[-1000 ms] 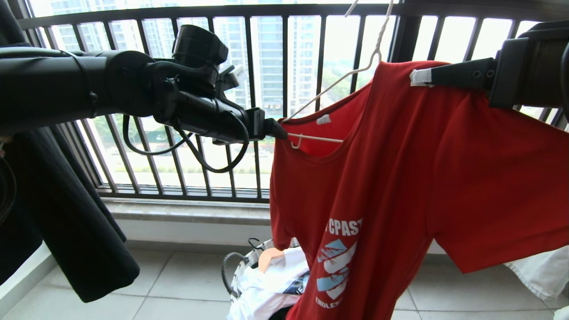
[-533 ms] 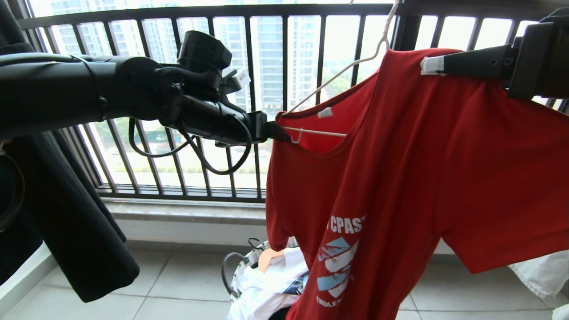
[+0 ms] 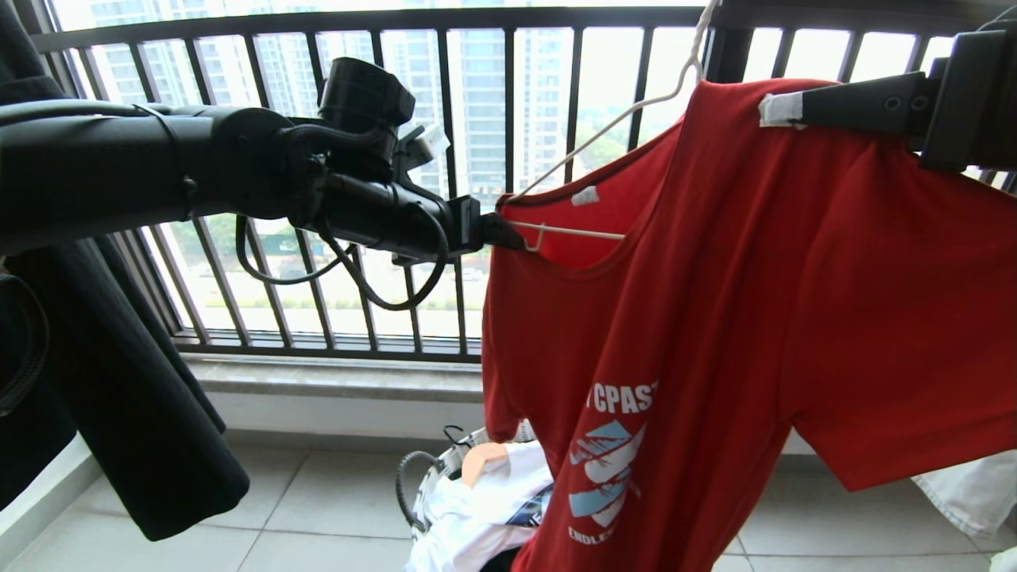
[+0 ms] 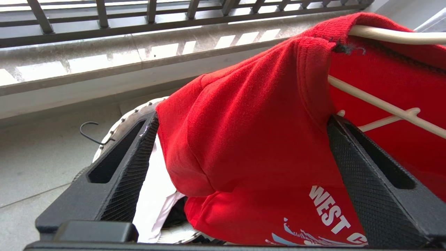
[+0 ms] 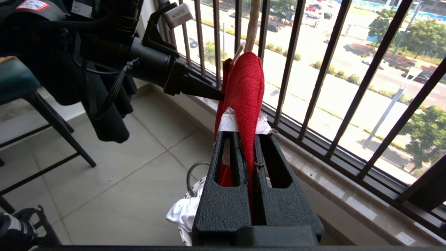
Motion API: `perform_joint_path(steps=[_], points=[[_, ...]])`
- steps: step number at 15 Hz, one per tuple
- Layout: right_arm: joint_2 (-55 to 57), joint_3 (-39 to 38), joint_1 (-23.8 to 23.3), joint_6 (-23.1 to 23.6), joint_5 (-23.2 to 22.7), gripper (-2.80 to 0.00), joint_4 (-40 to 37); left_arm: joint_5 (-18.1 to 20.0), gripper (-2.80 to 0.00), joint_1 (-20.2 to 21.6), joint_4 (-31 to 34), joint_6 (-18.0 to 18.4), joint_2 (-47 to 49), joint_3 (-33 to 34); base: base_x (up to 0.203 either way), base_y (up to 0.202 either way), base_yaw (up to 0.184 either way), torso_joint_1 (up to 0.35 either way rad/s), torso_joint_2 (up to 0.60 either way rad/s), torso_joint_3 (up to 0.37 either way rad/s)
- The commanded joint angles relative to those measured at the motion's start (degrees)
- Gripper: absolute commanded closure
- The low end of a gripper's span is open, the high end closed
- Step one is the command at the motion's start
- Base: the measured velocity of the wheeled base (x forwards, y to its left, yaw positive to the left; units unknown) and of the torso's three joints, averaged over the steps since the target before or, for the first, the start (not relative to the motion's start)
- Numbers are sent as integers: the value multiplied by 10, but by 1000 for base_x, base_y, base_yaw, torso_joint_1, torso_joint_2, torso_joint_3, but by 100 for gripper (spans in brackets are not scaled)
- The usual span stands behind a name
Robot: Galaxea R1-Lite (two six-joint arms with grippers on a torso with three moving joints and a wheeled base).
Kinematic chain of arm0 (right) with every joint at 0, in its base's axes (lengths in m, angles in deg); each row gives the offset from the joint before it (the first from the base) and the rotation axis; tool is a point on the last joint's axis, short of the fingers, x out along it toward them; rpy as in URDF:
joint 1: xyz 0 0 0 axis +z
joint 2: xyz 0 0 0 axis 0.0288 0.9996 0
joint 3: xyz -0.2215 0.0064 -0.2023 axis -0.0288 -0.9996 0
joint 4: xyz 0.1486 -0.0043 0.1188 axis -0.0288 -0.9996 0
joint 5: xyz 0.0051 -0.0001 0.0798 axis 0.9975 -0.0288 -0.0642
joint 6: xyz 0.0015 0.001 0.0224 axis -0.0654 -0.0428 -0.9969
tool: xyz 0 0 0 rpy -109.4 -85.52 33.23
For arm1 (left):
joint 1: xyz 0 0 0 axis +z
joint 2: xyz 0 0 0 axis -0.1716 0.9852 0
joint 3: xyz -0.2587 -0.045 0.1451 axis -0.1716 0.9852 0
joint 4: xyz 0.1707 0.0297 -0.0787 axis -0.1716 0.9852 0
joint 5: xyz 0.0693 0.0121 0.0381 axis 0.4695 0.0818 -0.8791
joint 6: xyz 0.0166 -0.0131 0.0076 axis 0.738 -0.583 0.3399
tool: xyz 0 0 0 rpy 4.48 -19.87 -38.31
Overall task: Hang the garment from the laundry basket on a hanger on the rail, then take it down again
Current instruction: Hang the clothes on the clothes rack
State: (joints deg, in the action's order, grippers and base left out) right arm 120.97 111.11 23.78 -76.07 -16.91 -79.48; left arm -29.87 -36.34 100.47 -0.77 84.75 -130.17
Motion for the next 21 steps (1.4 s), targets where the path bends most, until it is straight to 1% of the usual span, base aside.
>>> perform_joint_path(steps=[1,4,7,8,18,21], points=[[1,1,0,0,-1,0,1,0,-280,0,1,-4,-2,2,0,0,0,0,0,0],[0,2,0,0,-1,0,0,0,-280,0,-27,-13,-4,16,0,0,0,0,0,0],[0,2,0,1,-1,0,0,5,-280,0,-101,-19,-15,57,0,0,0,0,0,0],[0,2,0,1,-1,0,0,5,-280,0,-108,-19,-15,60,0,0,0,0,0,0],[-8,3,0,2,-2,0,0,-13,-280,4,-110,-15,-7,60,0,0,0,0,0,0],[-7,2,0,2,-2,0,0,-13,-280,4,-110,-14,-7,59,0,0,0,0,0,0]])
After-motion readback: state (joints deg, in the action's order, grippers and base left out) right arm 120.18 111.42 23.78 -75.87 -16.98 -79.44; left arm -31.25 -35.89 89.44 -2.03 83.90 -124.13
